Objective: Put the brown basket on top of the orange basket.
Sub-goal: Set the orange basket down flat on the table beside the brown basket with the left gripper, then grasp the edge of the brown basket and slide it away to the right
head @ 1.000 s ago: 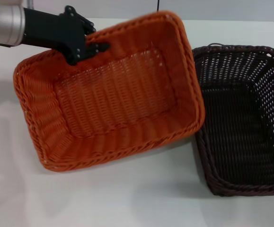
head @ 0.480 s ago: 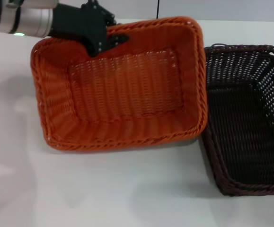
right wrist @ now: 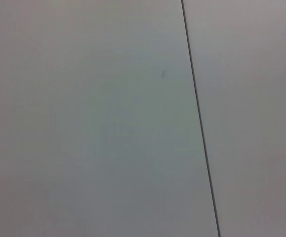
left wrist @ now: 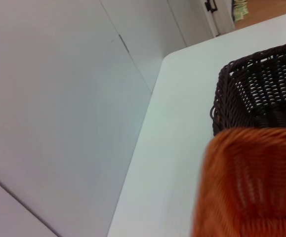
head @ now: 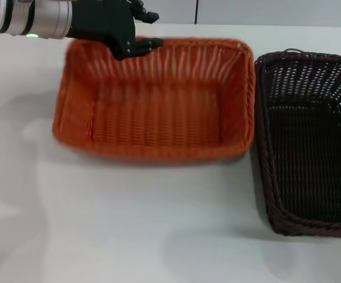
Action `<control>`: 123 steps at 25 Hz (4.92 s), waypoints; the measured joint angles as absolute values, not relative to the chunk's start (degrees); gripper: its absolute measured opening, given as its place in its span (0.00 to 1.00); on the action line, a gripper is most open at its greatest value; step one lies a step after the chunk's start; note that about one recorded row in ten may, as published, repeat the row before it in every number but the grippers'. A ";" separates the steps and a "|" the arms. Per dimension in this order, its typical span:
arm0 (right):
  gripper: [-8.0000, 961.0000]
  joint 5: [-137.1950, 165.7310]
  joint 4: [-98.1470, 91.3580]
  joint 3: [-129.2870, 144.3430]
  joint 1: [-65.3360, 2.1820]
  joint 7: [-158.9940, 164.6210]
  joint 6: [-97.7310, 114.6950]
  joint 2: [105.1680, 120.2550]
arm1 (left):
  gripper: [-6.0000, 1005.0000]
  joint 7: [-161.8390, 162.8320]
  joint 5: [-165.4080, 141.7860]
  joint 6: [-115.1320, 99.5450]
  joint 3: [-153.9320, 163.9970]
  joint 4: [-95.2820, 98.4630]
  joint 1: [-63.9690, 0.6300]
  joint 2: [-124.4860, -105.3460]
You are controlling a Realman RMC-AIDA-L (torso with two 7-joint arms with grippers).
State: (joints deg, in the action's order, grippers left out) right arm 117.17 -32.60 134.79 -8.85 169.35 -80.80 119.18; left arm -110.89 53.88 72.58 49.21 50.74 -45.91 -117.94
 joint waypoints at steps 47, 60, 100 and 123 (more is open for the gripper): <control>0.65 121.26 -33.22 137.23 -11.42 169.28 -85.21 119.18 | 0.78 -0.02 21.59 -68.49 86.65 40.66 -16.09 -115.09; 0.65 134.38 -75.14 130.32 -14.16 169.37 -39.24 107.84 | 0.77 -3.17 19.40 -79.22 82.29 14.98 -15.43 -118.25; 0.64 142.61 -102.97 78.48 -31.90 149.51 123.12 118.88 | 0.77 -12.00 19.79 -68.29 76.01 11.26 -18.16 -118.03; 0.62 144.40 -87.06 91.72 -35.49 150.36 112.20 118.96 | 0.77 -12.29 19.24 -68.30 75.95 11.73 -18.25 -117.94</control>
State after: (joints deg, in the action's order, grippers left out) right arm 144.40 -87.06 91.72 -35.49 150.36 112.20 118.96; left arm -12.29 19.24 -68.30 75.95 11.73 -18.25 -117.94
